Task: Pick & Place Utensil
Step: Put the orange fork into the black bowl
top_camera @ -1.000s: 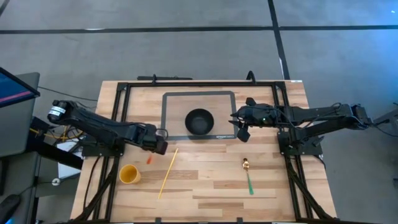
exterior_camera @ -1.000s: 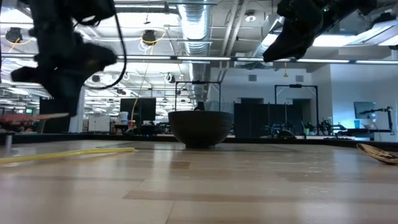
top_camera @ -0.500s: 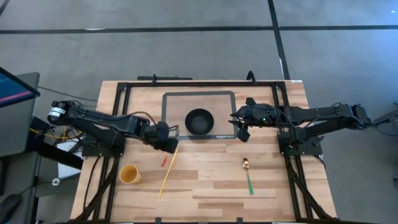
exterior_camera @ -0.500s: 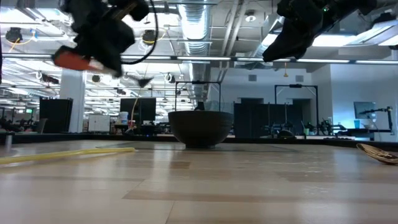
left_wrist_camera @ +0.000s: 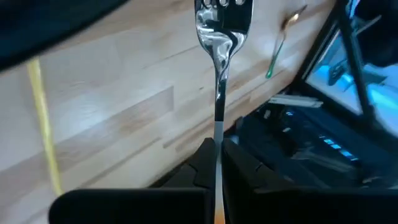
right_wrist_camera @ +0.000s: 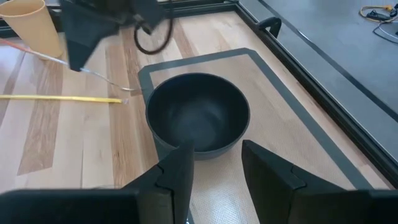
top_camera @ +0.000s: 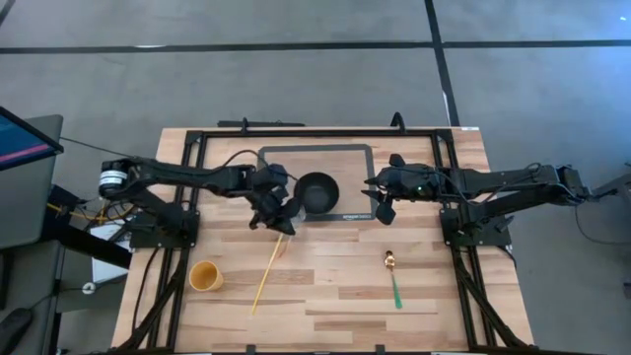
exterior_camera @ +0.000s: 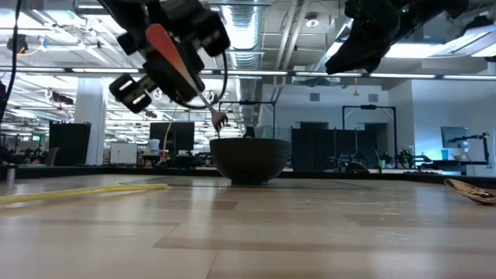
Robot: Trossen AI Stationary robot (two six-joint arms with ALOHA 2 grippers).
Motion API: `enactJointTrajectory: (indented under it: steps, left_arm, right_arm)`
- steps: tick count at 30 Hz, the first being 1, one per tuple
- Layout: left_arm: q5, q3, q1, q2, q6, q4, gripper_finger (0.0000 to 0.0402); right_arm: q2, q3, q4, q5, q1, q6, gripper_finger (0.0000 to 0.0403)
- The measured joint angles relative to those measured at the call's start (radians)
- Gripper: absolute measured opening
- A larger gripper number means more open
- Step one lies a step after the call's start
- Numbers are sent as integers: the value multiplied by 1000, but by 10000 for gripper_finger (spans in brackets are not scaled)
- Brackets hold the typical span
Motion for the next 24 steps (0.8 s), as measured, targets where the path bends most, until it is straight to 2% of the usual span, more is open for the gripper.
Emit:
enactJointTrajectory:
  steps: [4,9,15,24]
  left_arm:
    - [80,0,57,39,-74,110,13]
    - [118,0,100,45,-182,240,13]
    - [127,1,148,71,-212,234,14]
    - [168,0,214,184,-191,239,15]
  right_arm:
    - [0,0,0,0,0,0,128]
    - [0,0,-4,0,0,0,128]
    - [0,0,-5,0,0,0,128]
    - [0,0,-5,0,-1,0,128]
